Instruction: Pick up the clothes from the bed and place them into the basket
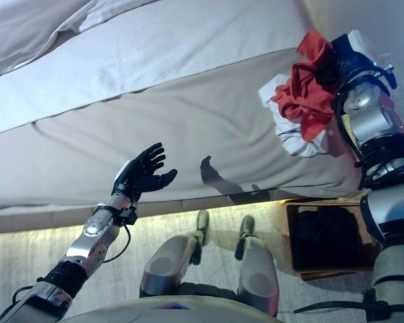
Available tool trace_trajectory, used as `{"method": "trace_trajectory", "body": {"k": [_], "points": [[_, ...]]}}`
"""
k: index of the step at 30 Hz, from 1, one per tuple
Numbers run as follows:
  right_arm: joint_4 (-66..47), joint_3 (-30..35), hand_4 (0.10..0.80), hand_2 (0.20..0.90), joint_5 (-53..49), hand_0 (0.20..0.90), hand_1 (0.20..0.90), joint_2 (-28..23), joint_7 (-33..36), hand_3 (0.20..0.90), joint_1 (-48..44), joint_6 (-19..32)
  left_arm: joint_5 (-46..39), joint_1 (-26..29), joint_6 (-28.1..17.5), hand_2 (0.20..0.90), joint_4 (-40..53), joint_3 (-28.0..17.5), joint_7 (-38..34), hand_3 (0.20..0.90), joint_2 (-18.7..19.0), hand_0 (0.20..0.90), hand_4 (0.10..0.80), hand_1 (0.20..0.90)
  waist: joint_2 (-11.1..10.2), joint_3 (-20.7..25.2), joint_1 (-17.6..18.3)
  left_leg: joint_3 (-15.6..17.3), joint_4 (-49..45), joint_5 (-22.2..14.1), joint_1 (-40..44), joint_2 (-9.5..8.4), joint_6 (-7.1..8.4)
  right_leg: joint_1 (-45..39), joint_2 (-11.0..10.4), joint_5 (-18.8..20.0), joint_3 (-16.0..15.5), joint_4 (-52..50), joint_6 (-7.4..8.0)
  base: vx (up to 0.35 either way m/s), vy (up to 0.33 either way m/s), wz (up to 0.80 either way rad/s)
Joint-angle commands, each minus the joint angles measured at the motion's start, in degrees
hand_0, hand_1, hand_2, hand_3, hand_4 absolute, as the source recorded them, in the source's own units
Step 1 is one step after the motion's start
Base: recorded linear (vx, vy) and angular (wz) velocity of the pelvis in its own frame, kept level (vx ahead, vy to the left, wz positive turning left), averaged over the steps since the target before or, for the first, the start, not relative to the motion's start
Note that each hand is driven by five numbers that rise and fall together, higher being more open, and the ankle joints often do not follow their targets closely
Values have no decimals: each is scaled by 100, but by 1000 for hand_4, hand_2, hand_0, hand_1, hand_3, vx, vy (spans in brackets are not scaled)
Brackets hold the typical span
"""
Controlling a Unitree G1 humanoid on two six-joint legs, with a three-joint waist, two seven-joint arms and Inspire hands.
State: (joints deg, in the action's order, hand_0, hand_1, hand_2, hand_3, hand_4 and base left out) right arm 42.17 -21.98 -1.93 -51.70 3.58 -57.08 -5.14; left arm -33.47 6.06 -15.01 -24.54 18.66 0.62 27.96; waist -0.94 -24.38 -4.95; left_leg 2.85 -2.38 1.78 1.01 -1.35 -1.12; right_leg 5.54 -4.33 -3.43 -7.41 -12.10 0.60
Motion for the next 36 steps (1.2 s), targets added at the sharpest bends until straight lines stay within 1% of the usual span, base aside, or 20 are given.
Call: {"method": "trace_trajectory", "body": {"k": [1,5,9,13,16,17,19,21,22,26,30,36], "points": [[-581,124,100,300,-683,300,300,-660,115,200,233,594,304,-277,-383,900,-196,-48,215,900,-99,900,800,900,-132,1240,233,106,-292,-706,9,126,127,-525,65,16,104,600,71,99,4,-27],[-882,654,100,300,-929,300,300,-913,68,200,666,708,348,-231,-398,900,-598,-89,300,900,-216,900,800,900,-182,1529,439,238,-38,-687,229,187,150,-645,115,83,288,776,128,76,3,-17],[-1039,1038,100,300,-916,300,300,-1112,132,200,988,632,297,-212,-412,900,-885,-148,397,900,-322,900,800,900,-221,1670,605,372,88,-694,352,227,157,-700,154,141,442,898,168,17,3,-19],[-1232,1560,100,300,-937,300,300,-1326,88,200,1539,409,252,-163,-519,900,-1211,-253,486,900,-487,900,800,900,-265,1782,840,548,215,-711,485,270,159,-735,198,227,664,1025,229,-3,8,-29],[-1351,1816,100,300,-869,300,300,-1326,56,200,1948,301,310,-123,-514,900,-1323,-345,524,900,-573,900,800,900,-288,1810,970,623,282,-719,538,286,147,-718,241,281,819,1083,256,-15,1,-16],[-1431,1967,100,300,-877,300,300,-1330,-1,200,2166,197,397,-87,-517,900,-1379,-362,556,900,-590,900,800,900,-300,1821,1042,660,300,-729,556,291,135,-690,269,302,924,1085,271,-18,-2,-26],[-1520,2166,100,300,-986,300,300,-1266,-130,200,2489,195,465,-60,-593,900,-1450,-378,562,900,-597,900,800,900,-309,1820,1158,736,280,-758,563,305,119,-626,306,314,1058,1043,290,-26,4,-38],[-1634,2422,100,300,-1014,300,300,-1034,-262,200,2954,207,603,21,-620,900,-1427,-395,520,900,-599,900,800,900,-309,1794,1356,901,186,-832,574,330,96,-554,344,336,1241,1008,307,-18,18,-38],[-1650,2453,100,300,-994,300,300,-1015,-267,200,2999,214,611,24,-623,900,-1423,-391,520,900,-595,900,800,900,-312,1793,1356,916,180,-839,576,332,95,-551,347,337,1255,1007,309,-1,20,-38],[-1743,2772,100,300,-938,300,300,-685,-357,200,3692,294,669,94,-598,900,-1362,-433,503,900,-598,900,800,900,-284,1774,1586,1115,169,-897,654,353,64,-534,390,386,1436,1033,347,11,8,-36],[-1598,2984,100,300,-924,300,300,-393,-380,200,4202,459,798,176,-517,900,-1230,-309,472,900,-553,900,800,900,-226,1745,1732,1283,147,-939,669,366,41,-446,430,426,1584,1013,379,-14,-16,-35],[-1255,2922,100,300,-874,300,300,-234,-481,200,4330,524,777,293,-378,900,-1154,-156,452,900,-526,900,800,900,-117,1667,1857,1442,-2,-1048,662,377,20,-351,436,414,1638,924,401,-24,-31,-22]]}}
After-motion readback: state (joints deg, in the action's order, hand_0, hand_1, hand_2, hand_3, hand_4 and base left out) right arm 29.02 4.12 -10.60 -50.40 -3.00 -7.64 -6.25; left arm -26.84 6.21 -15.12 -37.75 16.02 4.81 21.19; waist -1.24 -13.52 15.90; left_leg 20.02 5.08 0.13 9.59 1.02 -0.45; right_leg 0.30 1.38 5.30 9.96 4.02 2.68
